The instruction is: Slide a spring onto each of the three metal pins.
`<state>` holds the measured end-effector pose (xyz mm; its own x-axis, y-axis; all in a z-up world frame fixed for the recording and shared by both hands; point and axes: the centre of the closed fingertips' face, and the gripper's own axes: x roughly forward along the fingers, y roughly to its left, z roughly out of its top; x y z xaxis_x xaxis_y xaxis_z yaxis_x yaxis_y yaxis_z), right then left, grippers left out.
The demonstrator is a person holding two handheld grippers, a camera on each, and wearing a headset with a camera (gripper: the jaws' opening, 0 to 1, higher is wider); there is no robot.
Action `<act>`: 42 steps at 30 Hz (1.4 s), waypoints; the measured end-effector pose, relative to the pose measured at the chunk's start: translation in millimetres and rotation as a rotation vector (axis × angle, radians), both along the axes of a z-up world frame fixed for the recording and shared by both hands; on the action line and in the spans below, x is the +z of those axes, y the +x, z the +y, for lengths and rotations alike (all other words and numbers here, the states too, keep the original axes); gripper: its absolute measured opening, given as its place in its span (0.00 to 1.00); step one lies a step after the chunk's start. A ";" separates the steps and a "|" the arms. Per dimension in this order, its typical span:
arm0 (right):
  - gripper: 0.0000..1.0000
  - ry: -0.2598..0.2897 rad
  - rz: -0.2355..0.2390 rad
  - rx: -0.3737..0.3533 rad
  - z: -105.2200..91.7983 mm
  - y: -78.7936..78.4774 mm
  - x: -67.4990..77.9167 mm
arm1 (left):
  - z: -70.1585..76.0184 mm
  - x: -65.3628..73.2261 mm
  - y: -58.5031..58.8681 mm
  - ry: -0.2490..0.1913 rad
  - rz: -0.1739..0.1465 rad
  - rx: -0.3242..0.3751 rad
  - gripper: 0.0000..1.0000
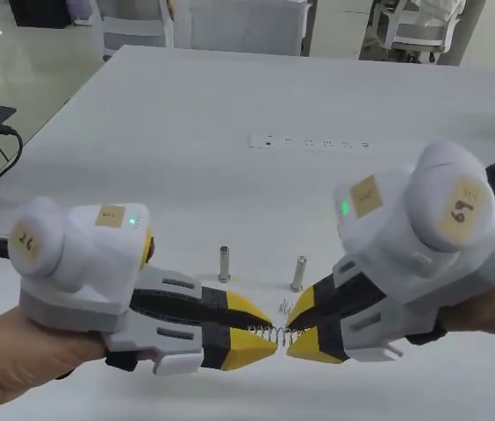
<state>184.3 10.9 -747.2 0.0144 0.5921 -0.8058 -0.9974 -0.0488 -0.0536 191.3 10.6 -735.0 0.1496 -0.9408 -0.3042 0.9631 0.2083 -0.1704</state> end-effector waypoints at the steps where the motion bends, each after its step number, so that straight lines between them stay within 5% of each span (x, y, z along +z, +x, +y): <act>1: 0.08 0.000 0.000 0.000 -0.3 0.0 0.2 | -0.3 0.1 -0.2 0.000 -0.001 -0.001 0.04; 14: 0.09 0.032 0.029 -0.012 1.0 -2.8 1.0 | -3.3 5.5 -7.2 -0.025 0.023 -0.024 0.02; 27: 0.09 0.033 0.040 -0.017 0.2 -3.9 -3.6 | -4.9 14.1 -8.3 -0.058 0.011 -0.028 0.03; 33: 0.08 0.044 0.066 -0.031 -0.9 -4.8 4.7 | -6.3 3.8 -8.6 -0.003 -0.027 -0.045 0.03; 42: 0.08 0.034 0.081 -0.025 -0.6 -9.6 7.0 | -7.1 0.5 -11.7 0.023 -0.051 -0.067 0.03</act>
<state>174.7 10.3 -740.2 -0.0345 0.6193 -0.7844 -0.9994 -0.0231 0.0258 179.7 3.5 -734.5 0.1023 -0.9419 -0.3199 0.9824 0.1463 -0.1166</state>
